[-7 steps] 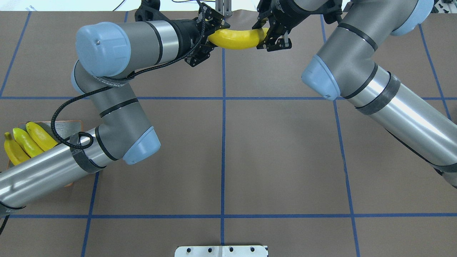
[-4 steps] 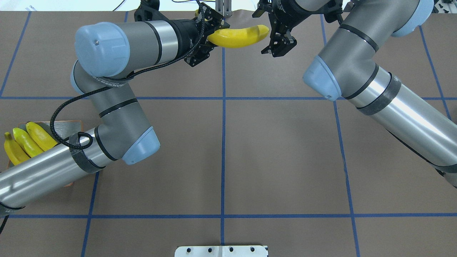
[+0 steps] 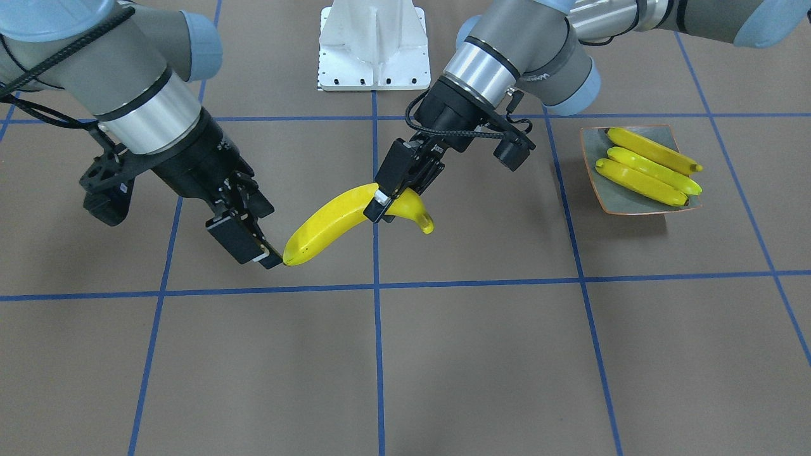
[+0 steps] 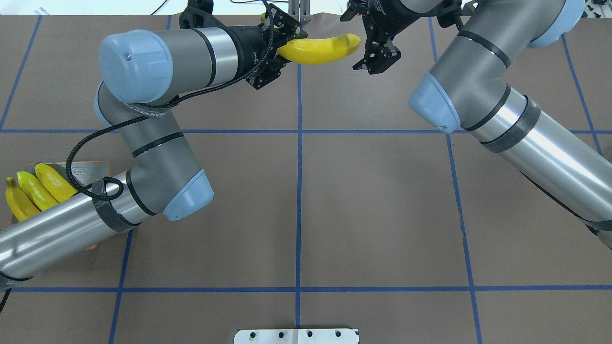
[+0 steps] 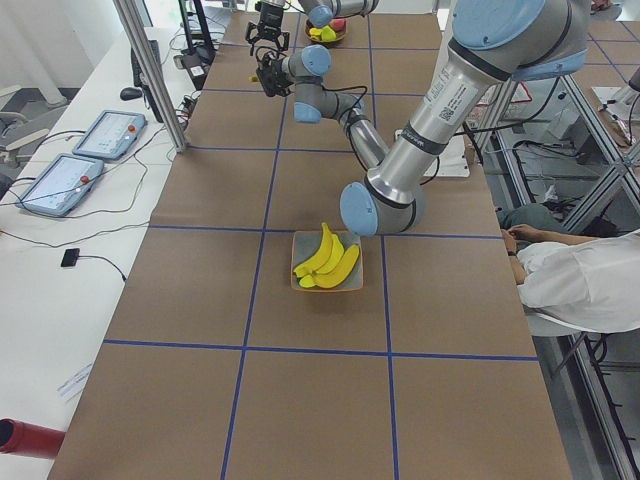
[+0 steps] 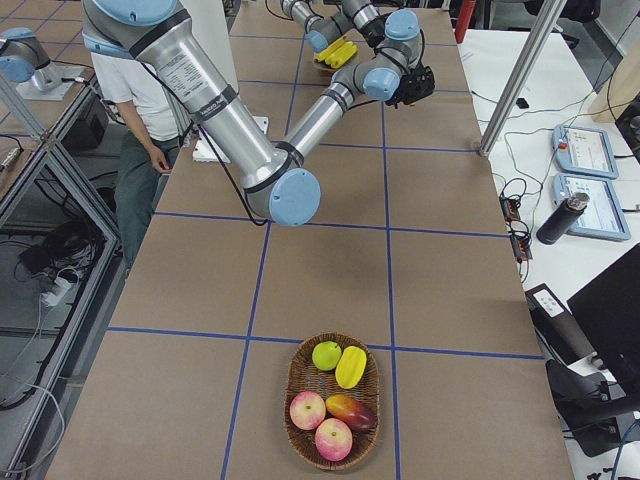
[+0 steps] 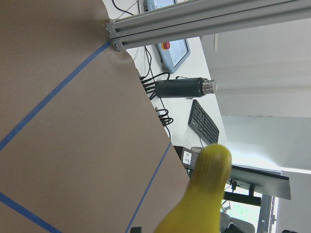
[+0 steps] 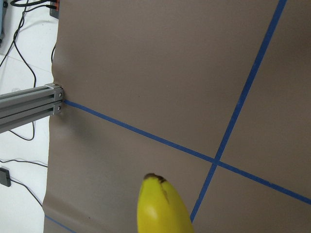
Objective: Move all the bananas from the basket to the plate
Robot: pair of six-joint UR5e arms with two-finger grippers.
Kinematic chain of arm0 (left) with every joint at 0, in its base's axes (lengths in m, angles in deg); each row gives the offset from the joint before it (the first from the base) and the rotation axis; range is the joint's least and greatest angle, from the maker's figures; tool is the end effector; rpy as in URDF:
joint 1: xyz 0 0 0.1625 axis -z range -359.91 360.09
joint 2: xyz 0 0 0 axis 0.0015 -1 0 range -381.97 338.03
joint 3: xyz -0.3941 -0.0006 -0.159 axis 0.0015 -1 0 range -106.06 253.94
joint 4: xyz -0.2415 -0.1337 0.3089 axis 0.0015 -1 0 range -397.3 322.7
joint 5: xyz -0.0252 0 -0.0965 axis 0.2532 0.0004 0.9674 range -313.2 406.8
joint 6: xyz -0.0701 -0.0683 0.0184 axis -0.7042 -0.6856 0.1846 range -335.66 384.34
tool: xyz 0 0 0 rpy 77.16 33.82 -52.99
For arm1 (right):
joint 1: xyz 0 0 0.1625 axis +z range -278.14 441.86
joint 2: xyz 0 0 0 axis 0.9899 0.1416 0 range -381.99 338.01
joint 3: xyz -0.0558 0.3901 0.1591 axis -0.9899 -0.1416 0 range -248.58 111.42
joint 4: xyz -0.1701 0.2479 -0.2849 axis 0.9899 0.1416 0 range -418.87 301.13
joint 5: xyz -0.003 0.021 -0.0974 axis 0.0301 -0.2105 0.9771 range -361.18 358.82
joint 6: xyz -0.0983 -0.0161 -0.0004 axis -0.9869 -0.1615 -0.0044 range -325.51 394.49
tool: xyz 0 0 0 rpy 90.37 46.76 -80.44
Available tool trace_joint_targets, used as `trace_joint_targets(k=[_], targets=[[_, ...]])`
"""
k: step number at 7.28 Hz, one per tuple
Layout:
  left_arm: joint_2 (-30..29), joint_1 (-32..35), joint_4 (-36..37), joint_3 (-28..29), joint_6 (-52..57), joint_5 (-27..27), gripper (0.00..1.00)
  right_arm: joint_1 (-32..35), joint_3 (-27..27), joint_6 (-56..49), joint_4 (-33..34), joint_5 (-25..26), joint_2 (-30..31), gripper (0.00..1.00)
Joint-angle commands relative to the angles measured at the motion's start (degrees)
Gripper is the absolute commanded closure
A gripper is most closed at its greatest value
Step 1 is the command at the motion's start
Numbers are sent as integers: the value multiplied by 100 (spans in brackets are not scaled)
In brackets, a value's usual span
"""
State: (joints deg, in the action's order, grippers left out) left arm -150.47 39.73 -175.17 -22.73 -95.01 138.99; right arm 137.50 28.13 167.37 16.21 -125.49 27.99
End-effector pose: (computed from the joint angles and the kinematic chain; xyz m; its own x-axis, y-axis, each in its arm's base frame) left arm 0.4066 -0.5050 0.1121 -0.3337 -0.3595 -0.8714 0.5101 0.7085 -0.4876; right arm -0.3099 -0.5899 0.1538 -0.0772 0.8831 0.4627 -0.4769 0.3749 -0.7950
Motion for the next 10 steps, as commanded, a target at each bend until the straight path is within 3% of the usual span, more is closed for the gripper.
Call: trace_joint_targets(k=[1, 3, 4, 5, 7, 8, 10], targets=[[1024, 26, 24, -1008, 638, 53, 100, 149, 173, -516, -116, 29, 451, 0], [2304, 191, 6, -1886, 790, 526, 100, 254, 181, -824, -108, 47, 679, 0], [2999, 210, -55, -2204, 1095, 528, 100, 254, 207, -1199, -108, 317, 845, 0], [3832, 210, -725, -2312, 1306, 554, 100, 254, 199, -2064, -99, 546, 1047, 0], [5197, 393, -2211, -2103, 1519, 739, 100, 447, 382, -3359, -99, 566, 1565, 0], [5595, 673, -2478, -1945, 1528, 748, 100, 526, 444, -3583, -99, 574, 1707, 0], [5756, 1175, -3206, -1131, 1659, 678, 100, 527, 480, -3585, -99, 906, 1770, 0]])
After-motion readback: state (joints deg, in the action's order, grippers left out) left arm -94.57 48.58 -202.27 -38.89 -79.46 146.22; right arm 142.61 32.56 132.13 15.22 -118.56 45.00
